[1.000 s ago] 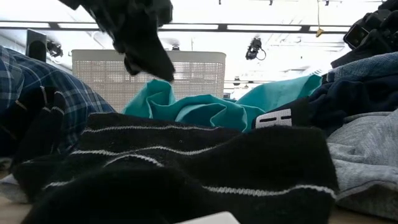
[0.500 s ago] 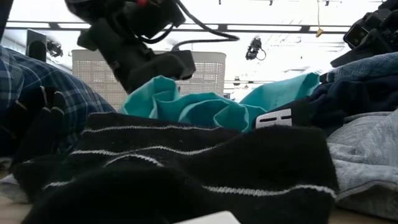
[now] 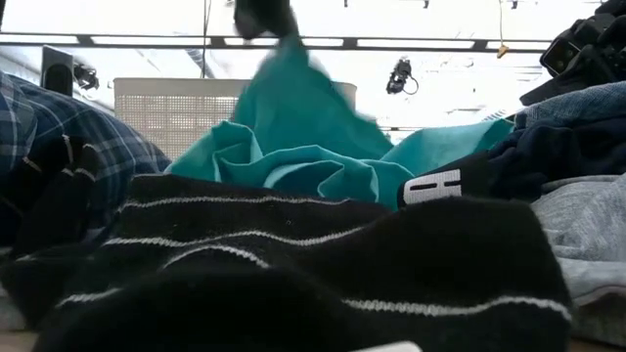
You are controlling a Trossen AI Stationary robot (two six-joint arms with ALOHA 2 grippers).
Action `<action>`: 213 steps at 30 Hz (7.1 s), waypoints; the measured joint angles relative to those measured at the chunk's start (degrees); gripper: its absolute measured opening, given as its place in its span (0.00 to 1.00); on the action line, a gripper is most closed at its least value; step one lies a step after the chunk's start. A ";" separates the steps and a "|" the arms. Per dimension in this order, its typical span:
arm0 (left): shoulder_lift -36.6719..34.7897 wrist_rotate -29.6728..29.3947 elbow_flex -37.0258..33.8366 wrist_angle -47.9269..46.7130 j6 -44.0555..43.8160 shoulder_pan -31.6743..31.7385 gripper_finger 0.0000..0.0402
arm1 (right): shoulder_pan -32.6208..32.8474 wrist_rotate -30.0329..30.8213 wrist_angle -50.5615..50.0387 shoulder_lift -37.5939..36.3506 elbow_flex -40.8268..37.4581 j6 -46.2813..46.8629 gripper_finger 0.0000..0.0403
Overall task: Sort clothes
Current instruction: Put the light blue shorts into the white laundry bin, then put the blue long sleeve garment into the white laundry bin
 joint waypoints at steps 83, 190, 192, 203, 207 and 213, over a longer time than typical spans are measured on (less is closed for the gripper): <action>50.38 6.19 48.69 -23.10 0.56 3.55 0.51 | -0.01 0.24 3.85 -0.01 0.02 0.00 0.61; -5.80 12.31 -7.39 -10.34 16.84 50.96 0.23 | 0.01 0.23 5.50 0.11 0.02 0.00 0.61; -5.80 12.30 -6.31 -12.09 16.95 51.43 0.28 | 0.01 0.24 5.64 0.09 0.02 0.00 0.61; -11.00 10.00 6.64 -22.60 24.80 48.04 0.39 | -0.01 0.22 6.23 0.09 0.02 0.00 0.61; -16.33 15.64 11.01 -27.50 21.07 45.80 0.39 | -0.01 0.23 6.23 0.09 0.02 0.00 0.61; -27.47 18.49 10.69 -32.48 9.06 40.18 0.39 | 0.00 0.23 6.26 0.09 0.02 0.00 0.61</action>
